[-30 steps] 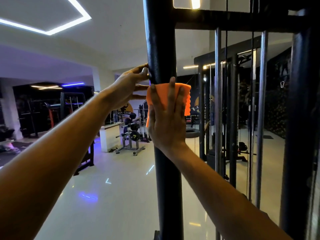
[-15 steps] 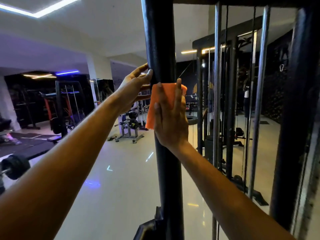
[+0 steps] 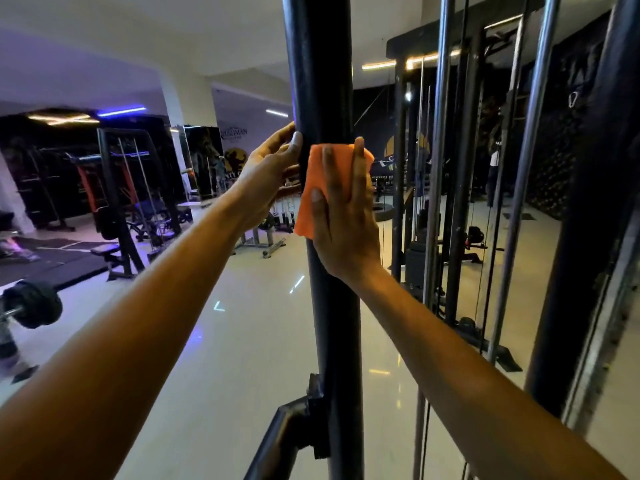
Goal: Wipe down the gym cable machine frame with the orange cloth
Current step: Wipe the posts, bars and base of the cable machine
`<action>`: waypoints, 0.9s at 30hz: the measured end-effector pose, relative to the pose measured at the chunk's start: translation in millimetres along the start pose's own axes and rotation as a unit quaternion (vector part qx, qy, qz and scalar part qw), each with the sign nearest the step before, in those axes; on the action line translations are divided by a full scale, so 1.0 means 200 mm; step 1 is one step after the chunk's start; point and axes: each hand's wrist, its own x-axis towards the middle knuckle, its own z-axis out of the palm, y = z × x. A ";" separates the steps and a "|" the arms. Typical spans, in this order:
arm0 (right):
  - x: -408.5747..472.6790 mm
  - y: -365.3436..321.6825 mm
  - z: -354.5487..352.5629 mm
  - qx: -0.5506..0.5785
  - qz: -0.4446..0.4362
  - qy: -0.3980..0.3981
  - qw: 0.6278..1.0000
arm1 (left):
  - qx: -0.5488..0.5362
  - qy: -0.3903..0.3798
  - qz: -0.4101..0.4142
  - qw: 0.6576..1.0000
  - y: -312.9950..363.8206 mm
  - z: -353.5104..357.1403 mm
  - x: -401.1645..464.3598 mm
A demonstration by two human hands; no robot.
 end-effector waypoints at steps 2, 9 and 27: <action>-0.07 0.03 0.03 -0.020 0.005 0.009 1.000 | -0.013 0.001 -0.002 1.000 -0.04 0.00 -0.01; -0.65 0.16 0.09 -0.004 0.032 -0.049 0.998 | -0.015 -0.004 -0.021 1.000 -0.21 0.02 -0.11; -0.51 0.15 0.08 0.033 0.044 -0.028 0.998 | 0.000 0.006 -0.063 0.998 -0.40 0.07 -0.25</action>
